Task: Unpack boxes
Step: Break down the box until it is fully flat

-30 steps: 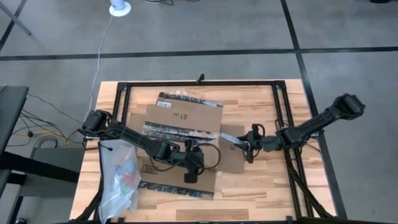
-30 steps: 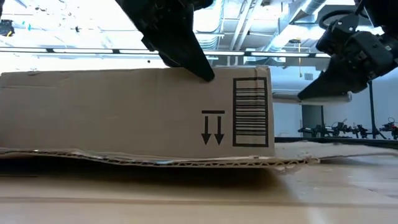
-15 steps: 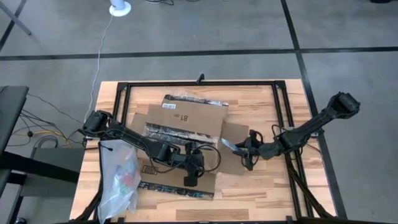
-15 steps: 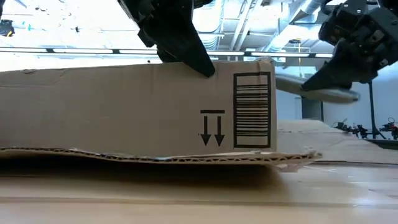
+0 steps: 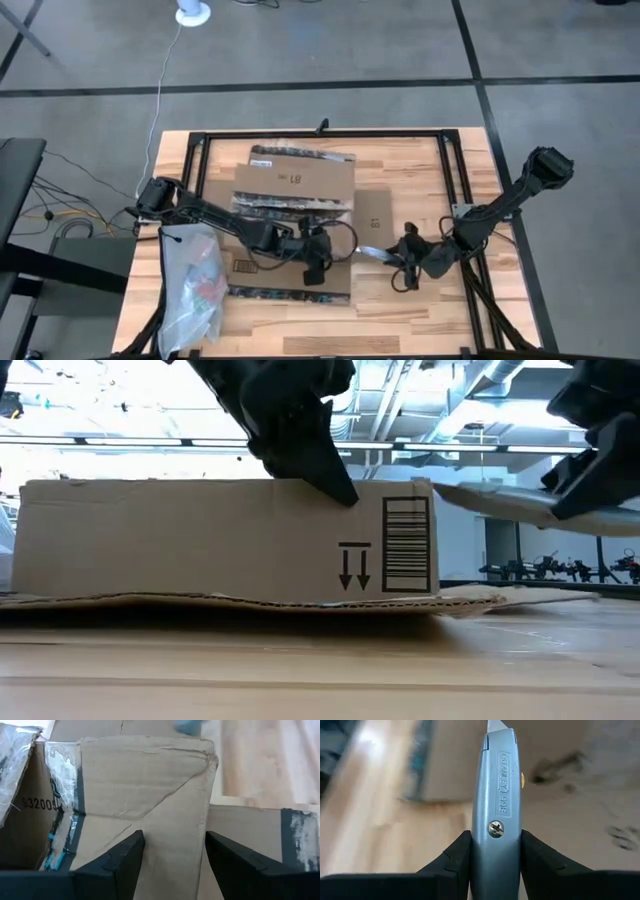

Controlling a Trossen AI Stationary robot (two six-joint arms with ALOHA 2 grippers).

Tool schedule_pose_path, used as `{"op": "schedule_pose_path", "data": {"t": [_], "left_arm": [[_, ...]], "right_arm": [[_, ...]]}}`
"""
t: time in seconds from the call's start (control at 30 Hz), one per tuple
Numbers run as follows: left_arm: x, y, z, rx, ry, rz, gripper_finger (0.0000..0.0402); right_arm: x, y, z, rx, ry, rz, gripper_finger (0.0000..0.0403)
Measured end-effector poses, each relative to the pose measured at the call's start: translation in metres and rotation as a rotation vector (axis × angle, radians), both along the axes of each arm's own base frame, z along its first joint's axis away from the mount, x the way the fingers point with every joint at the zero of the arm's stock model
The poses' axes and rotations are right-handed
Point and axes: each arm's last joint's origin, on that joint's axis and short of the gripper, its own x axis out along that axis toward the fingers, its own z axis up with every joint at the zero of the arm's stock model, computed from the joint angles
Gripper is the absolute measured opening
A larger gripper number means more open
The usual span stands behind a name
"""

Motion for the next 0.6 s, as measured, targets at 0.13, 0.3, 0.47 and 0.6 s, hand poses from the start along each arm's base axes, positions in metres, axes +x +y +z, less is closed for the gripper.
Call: {"op": "schedule_pose_path", "data": {"t": [0.13, 0.3, 0.47, 0.6], "left_arm": [[-0.002, -0.011, 0.004, -0.008, -0.007, -0.047, 0.0200], [0.000, -0.024, 0.013, -0.012, -0.020, -0.109, 0.0200], [0.002, -0.025, 0.020, -0.010, -0.018, -0.110, 0.0200], [0.002, -0.025, 0.020, -0.005, -0.013, -0.109, 0.0200]], "right_arm": [[-0.002, -0.012, -0.005, -0.087, 0.033, -0.121, 0.0112], [0.005, -0.023, -0.006, -0.127, 0.042, -0.171, 0.0112], [0.009, -0.029, -0.005, -0.135, 0.048, -0.168, 0.0112], [0.008, -0.027, -0.006, -0.117, 0.061, -0.136, 0.0112]]}}
